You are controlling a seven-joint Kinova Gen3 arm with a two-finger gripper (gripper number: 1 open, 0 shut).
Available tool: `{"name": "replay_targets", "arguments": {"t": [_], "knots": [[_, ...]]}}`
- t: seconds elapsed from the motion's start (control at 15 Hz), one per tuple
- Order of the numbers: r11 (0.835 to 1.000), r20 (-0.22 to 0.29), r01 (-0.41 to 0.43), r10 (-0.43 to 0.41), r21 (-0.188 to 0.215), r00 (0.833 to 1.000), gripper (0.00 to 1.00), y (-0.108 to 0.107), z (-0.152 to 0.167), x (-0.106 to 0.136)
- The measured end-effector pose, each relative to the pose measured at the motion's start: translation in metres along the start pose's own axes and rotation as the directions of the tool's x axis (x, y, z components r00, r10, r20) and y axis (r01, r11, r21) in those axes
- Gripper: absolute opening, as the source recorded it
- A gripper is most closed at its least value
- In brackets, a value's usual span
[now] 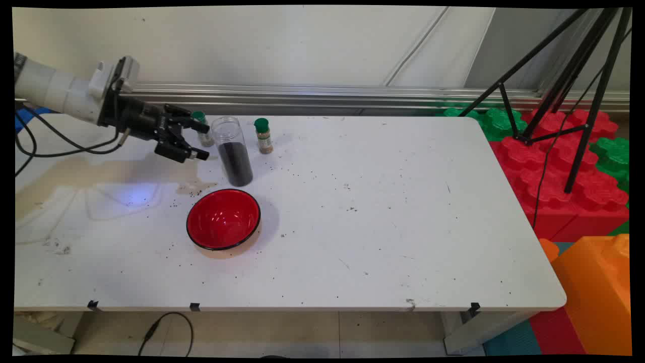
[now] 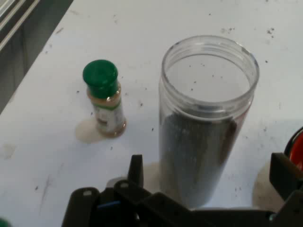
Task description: Pick up the black seasoning powder from the table
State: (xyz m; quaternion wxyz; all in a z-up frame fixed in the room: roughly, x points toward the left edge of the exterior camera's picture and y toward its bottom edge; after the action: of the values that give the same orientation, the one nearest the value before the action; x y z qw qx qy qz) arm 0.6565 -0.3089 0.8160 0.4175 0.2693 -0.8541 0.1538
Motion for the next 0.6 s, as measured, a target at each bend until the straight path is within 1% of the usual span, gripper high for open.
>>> {"name": "replay_targets", "arguments": {"t": [0.33,0.6], "knots": [[0.999,-0.041,-0.026,0.025,-0.026,0.999,1.0,-0.003,0.02,-0.005],[0.999,-0.072,-0.031,0.028,-0.033,0.997,1.0,-0.007,0.033,-0.009]]}}
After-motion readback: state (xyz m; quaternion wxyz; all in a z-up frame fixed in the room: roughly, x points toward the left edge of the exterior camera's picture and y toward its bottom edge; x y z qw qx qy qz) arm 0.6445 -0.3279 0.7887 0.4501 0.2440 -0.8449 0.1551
